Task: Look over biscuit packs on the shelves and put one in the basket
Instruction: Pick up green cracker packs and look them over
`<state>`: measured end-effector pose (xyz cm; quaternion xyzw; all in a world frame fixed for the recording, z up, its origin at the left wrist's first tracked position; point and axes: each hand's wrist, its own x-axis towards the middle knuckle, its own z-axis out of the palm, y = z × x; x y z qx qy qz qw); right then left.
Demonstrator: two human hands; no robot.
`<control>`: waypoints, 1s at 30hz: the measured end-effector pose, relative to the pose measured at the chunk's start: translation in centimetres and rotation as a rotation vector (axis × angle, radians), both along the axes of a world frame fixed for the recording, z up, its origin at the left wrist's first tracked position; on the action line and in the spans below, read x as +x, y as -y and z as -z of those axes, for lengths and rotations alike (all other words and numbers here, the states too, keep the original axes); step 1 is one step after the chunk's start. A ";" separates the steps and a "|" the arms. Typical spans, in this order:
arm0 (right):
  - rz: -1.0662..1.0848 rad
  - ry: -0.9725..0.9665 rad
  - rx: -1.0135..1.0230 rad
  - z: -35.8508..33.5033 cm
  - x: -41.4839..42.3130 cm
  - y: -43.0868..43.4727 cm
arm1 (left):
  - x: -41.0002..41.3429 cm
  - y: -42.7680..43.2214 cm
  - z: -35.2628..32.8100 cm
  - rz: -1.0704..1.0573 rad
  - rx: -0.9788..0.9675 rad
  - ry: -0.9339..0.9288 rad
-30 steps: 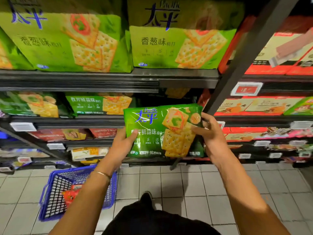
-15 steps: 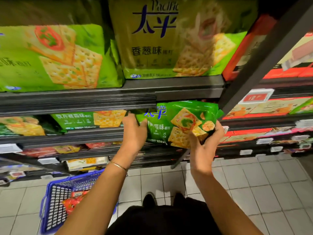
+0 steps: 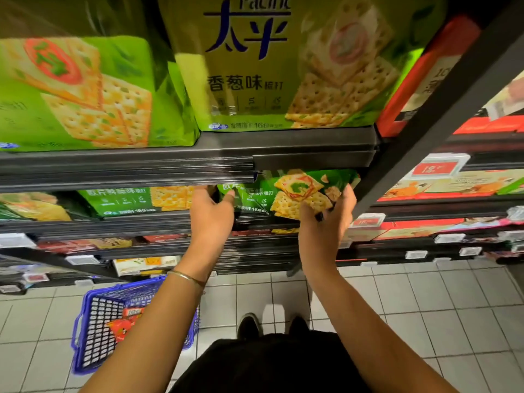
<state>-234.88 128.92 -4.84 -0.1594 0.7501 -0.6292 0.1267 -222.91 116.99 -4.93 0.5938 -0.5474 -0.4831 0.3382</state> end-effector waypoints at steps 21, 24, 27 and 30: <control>-0.108 0.135 -0.069 -0.1 -4.6 2.6 | -0.2 -0.8 -1.8 -0.119 0.161 -0.340; -0.149 0.163 -0.041 -0.1 -4.7 2.0 | -0.4 -1.2 -2.1 -0.143 0.184 -0.447; -0.239 0.019 0.105 0.1 -4.1 0.2 | -1.3 -1.7 -1.6 -0.139 0.049 -0.315; -0.274 -0.018 0.160 1.2 -4.0 -2.5 | -2.4 -2.3 -0.8 -0.180 0.061 -0.329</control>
